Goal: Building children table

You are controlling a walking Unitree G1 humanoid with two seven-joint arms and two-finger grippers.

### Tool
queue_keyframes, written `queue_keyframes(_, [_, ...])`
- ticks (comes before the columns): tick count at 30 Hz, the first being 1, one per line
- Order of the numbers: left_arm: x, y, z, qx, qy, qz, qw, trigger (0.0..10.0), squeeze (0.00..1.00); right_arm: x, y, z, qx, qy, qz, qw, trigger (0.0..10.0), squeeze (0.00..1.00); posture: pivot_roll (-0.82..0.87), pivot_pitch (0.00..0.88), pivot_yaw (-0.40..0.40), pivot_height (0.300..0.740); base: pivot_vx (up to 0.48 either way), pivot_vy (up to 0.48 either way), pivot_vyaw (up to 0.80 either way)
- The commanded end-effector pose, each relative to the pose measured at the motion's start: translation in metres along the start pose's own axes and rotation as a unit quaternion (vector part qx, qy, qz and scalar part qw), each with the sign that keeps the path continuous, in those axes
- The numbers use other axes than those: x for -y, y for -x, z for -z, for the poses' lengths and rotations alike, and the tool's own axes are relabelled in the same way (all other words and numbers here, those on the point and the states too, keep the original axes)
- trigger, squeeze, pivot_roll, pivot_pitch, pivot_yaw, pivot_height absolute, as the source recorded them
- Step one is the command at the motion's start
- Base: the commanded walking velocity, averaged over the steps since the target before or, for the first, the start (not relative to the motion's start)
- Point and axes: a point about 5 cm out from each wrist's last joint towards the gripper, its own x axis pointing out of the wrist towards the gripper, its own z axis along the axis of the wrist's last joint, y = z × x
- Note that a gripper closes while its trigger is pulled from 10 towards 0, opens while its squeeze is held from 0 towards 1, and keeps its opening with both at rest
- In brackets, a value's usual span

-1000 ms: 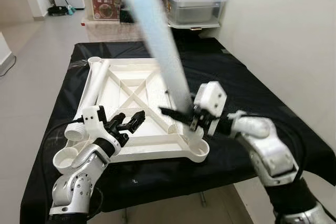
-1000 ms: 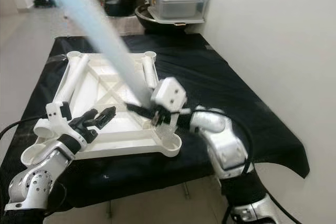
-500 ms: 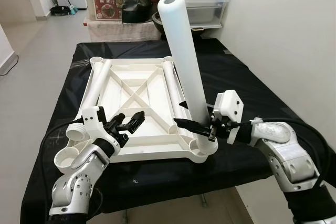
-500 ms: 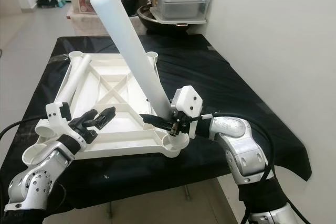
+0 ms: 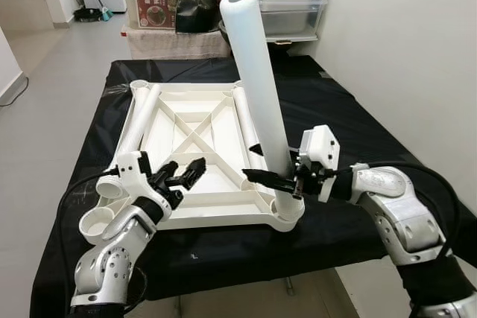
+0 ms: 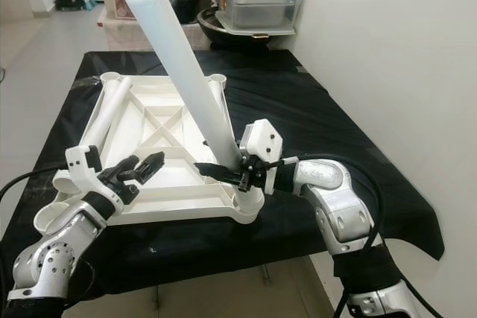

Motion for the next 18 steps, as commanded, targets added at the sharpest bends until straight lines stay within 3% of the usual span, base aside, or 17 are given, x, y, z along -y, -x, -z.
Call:
queue_keyframes(1, [0.0,0.002,0.002,-0.004,-0.003,-0.001,1.0,10.0,0.0,-0.001,-0.004,-0.002,0.011,-0.001,-0.019,1.0,10.0,0.0,0.09,0.0,-0.101,0.74,0.0,0.0,0.0])
queue_keyframes(10, [0.0,0.006,0.003,-0.003,0.001,-0.007,1.0,10.0,0.0,-0.004,-0.004,0.019,0.008,-0.042,-0.017,0.999,10.0,0.0,0.11,0.0,-0.112,0.74,0.0,0.0,0.0])
queue_keyframes(18, [-0.002,0.005,0.001,-0.004,0.002,-0.007,1.0,10.0,0.0,-0.006,-0.004,0.024,0.011,-0.056,-0.017,0.998,10.0,0.0,0.11,0.0,-0.108,0.74,0.0,0.0,0.0])
